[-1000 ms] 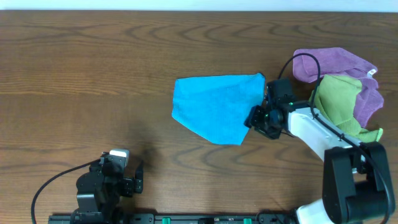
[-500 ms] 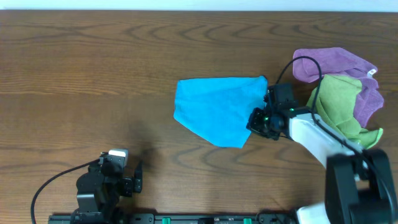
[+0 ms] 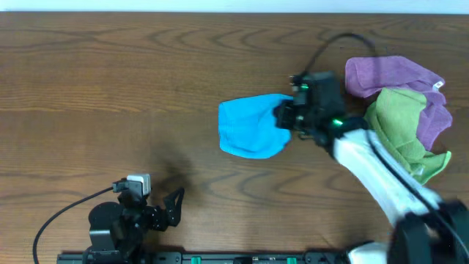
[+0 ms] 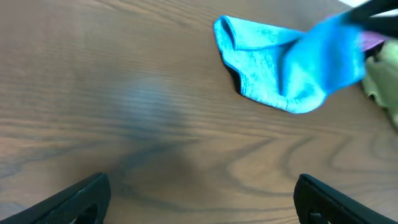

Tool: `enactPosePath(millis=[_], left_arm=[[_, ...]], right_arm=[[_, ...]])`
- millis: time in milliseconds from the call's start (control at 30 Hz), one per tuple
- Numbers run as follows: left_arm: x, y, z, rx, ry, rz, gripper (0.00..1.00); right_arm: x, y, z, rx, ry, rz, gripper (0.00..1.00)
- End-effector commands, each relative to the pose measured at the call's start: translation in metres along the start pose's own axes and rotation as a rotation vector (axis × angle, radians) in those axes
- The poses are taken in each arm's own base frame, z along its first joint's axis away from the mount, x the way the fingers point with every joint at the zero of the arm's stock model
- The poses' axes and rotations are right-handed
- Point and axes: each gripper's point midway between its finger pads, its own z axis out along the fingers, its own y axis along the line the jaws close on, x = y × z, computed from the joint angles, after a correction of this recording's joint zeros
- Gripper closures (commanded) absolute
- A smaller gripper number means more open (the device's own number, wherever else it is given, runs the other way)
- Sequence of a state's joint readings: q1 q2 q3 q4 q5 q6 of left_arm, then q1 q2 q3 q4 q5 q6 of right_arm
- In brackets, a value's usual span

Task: Fold the cloth

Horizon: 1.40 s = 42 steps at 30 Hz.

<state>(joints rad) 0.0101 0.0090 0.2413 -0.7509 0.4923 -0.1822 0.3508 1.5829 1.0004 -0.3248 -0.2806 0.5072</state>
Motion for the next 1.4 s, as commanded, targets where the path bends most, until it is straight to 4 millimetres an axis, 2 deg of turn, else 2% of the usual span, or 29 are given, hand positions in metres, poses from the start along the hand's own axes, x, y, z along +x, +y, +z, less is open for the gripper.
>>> enactPosePath(millis=[0,100,200,333,433,567,700,800,1000,1233,1367], left_arm=[[0.003,-0.004,0.002,0.027,0.009,-0.073,0.05],[0.003,-0.004,0.002,0.027,0.009,-0.079,0.05],[0.003,-0.003,0.002,0.026,0.009,-0.079,0.05],[0.003,-0.004,0.002,0.027,0.009,-0.079,0.05],[0.003,-0.004,0.002,0.027,0.01,-0.095,0.05],[0.003,-0.004,0.002,0.026,0.012,-0.187,0.05],[0.003,-0.004,0.002,0.026,0.012,-0.222,0.05],[0.003,-0.004,0.002,0.026,0.012,-0.225,0.05],[0.003,-0.004,0.002,0.026,0.012,-0.225,0.05],[0.003,-0.004,0.002,0.026,0.012,-0.228,0.05],[0.003,-0.004,0.002,0.026,0.012,-0.244,0.05]], right_arm=[[0.027,0.028,0.041,-0.079,0.131,-0.056,0.85],[0.049,0.067,0.066,-0.188,0.238,-0.168,0.76],[0.067,0.101,0.071,-0.236,0.294,-0.315,0.67],[0.061,0.105,0.064,-0.12,0.279,-0.37,0.62],[0.047,0.093,0.05,-0.041,0.264,-0.356,0.59],[0.035,0.066,0.023,0.038,0.273,-0.298,0.51],[0.034,0.036,-0.002,0.099,0.323,-0.246,0.48],[0.039,0.015,-0.012,0.141,0.376,-0.216,0.47],[0.049,-0.004,-0.011,0.164,0.411,-0.189,0.46],[0.068,-0.026,0.007,0.179,0.409,-0.153,0.48],[0.067,-0.034,0.015,0.184,0.373,-0.119,0.5]])
